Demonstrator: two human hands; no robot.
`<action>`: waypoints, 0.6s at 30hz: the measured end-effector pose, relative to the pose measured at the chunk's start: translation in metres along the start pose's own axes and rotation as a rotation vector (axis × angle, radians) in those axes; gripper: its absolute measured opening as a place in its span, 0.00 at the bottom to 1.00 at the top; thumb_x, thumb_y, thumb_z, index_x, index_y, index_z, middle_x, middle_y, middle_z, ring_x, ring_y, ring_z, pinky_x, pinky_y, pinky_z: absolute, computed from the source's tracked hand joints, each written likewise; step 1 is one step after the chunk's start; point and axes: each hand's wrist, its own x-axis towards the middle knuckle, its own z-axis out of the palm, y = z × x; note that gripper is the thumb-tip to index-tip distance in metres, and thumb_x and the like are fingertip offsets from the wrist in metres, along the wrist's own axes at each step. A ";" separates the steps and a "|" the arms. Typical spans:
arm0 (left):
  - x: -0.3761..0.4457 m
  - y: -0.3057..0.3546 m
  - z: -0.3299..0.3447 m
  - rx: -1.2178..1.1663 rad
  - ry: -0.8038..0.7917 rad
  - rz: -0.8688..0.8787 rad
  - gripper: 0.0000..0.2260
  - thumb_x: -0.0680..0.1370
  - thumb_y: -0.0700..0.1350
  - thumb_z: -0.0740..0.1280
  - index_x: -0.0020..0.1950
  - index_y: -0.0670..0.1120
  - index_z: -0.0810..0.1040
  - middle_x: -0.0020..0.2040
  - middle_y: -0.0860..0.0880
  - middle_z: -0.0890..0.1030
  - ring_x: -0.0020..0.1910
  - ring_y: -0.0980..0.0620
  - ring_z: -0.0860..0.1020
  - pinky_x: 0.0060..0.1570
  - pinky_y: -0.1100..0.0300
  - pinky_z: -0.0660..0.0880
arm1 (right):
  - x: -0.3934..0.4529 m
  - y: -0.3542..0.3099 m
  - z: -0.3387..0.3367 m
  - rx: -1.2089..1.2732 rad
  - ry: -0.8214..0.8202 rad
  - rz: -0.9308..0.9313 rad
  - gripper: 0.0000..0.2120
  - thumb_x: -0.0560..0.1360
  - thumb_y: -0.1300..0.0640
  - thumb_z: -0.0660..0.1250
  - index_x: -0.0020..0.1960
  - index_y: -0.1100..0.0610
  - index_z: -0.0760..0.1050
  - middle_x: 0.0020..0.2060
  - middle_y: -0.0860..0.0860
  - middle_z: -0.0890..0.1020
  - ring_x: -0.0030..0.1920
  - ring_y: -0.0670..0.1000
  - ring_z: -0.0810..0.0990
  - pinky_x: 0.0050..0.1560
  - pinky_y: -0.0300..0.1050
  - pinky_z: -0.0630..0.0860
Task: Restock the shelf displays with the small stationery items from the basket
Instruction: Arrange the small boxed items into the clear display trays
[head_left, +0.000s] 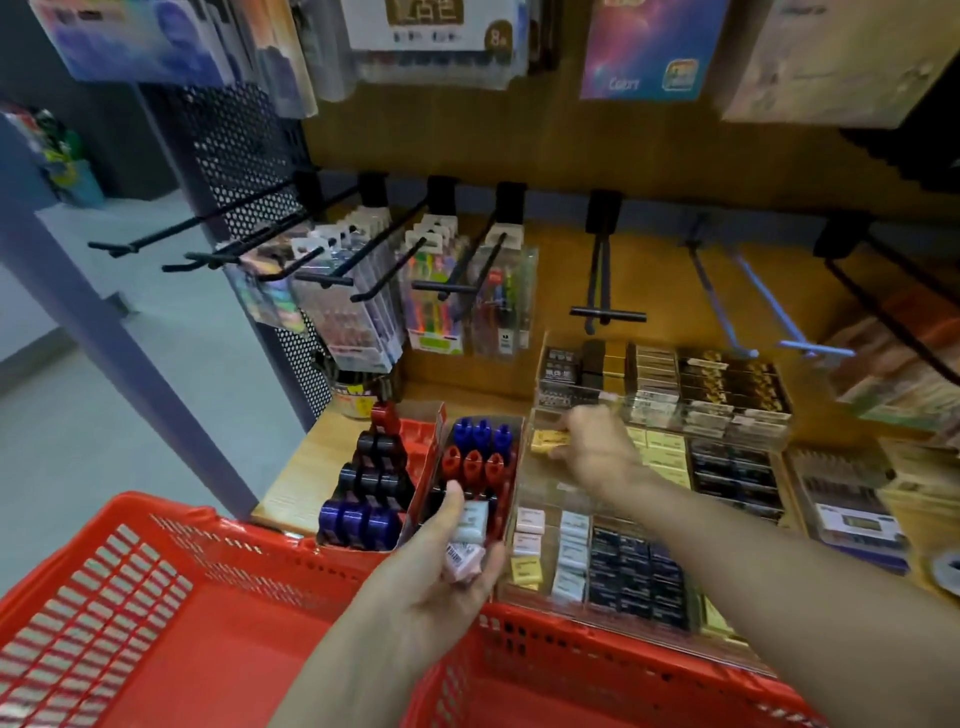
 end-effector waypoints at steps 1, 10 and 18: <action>0.001 0.000 0.001 -0.002 -0.001 0.009 0.22 0.70 0.49 0.75 0.56 0.34 0.79 0.50 0.37 0.81 0.49 0.42 0.80 0.43 0.54 0.80 | 0.005 0.002 0.003 -0.001 0.014 0.013 0.12 0.71 0.55 0.75 0.53 0.53 0.79 0.46 0.51 0.82 0.44 0.49 0.79 0.47 0.43 0.79; 0.011 -0.018 0.025 0.075 -0.105 0.033 0.19 0.69 0.51 0.76 0.53 0.39 0.84 0.55 0.39 0.83 0.54 0.44 0.82 0.39 0.58 0.82 | -0.010 0.003 0.009 0.106 0.104 -0.045 0.14 0.75 0.55 0.71 0.61 0.53 0.78 0.57 0.50 0.77 0.54 0.50 0.78 0.57 0.47 0.77; 0.008 -0.035 0.036 0.296 -0.170 0.122 0.22 0.71 0.54 0.72 0.60 0.43 0.80 0.60 0.42 0.81 0.57 0.47 0.81 0.51 0.58 0.80 | -0.116 0.021 -0.059 0.693 -0.084 -0.411 0.21 0.68 0.52 0.78 0.61 0.48 0.80 0.53 0.43 0.79 0.49 0.42 0.82 0.50 0.36 0.80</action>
